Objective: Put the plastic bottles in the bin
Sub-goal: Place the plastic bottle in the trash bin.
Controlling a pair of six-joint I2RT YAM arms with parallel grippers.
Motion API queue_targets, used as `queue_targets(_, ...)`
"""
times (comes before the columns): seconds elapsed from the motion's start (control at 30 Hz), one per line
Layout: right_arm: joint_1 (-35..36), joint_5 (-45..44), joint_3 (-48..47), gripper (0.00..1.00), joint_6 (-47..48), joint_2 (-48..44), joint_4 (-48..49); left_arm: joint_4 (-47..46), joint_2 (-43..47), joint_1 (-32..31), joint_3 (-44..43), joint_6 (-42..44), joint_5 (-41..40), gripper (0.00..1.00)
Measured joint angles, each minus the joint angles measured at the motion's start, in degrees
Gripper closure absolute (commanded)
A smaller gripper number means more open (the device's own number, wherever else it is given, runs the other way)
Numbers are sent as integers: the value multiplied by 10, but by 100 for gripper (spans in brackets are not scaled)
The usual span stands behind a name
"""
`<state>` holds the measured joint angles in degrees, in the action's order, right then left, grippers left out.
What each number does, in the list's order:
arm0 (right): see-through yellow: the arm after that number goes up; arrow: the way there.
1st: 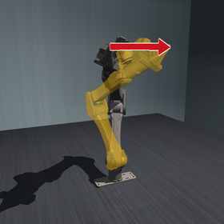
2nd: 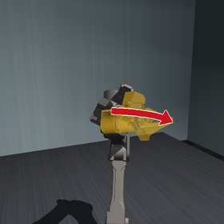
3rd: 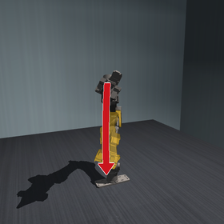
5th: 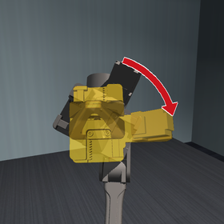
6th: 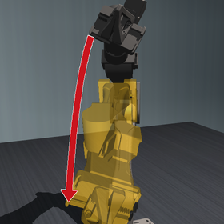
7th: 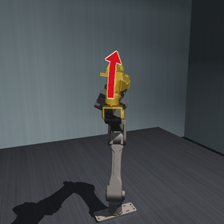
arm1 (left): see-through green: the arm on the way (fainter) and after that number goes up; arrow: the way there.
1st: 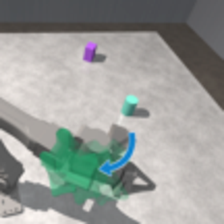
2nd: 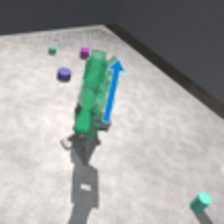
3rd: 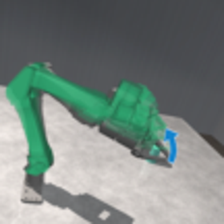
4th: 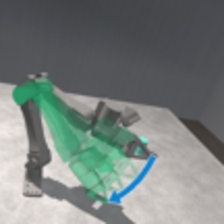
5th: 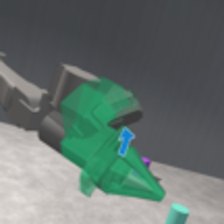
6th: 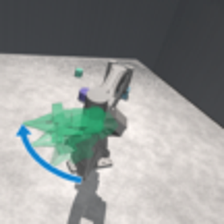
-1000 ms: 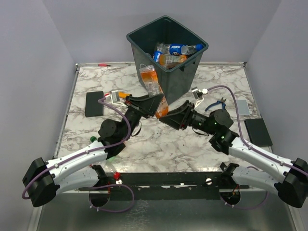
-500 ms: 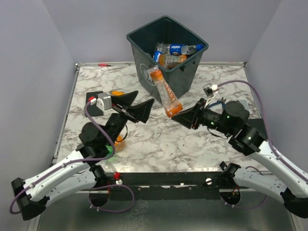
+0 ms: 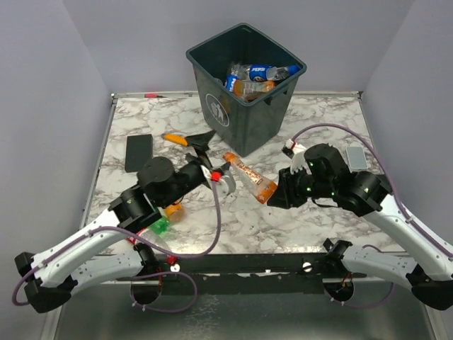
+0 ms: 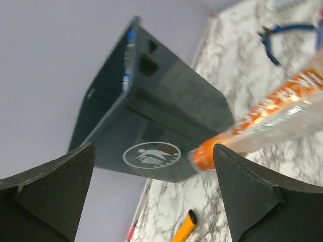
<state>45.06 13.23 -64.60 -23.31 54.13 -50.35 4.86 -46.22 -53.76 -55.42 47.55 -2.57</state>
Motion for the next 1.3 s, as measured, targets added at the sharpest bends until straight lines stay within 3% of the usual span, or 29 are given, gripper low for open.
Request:
queue_targets(0.3,0,25,-126,100,49,83,-73,139,-87,-165,-12,167,-68,1)
queue_targets(0.43,0,29,-174,100,71,117,-91,158,-94,-172,-12,192,-88,1)
queue_targets(0.53,0,38,-184,100,82,130,-98,160,-99,-173,-12,207,-107,9)
queue_targets(0.7,0,46,-188,100,95,135,-108,149,-123,-174,-9,233,-150,35)
queue_targets(0.83,0,53,-188,100,100,135,-118,124,-130,-174,0,252,-171,49)
queue_targets(1.0,0,59,-188,99,105,134,-121,86,-131,-174,10,267,-186,57)
queue_targets(1.03,0,59,-188,93,107,134,-121,80,-131,-174,11,268,-188,58)
queue_targets(1.07,0,60,-188,81,108,132,-120,76,-132,-175,12,267,-189,59)
queue_targets(1.13,-1,60,-188,43,110,128,-120,69,-132,-175,14,266,-189,60)
queue_targets(1.17,-2,61,-188,32,110,124,-118,66,-132,-175,15,264,-189,60)
queue_targets(1.27,-1,79,-191,11,104,110,-106,54,-132,-175,20,250,-189,60)
queue_targets(1.3,-1,83,-198,8,101,104,-102,51,-131,-175,21,244,-188,60)
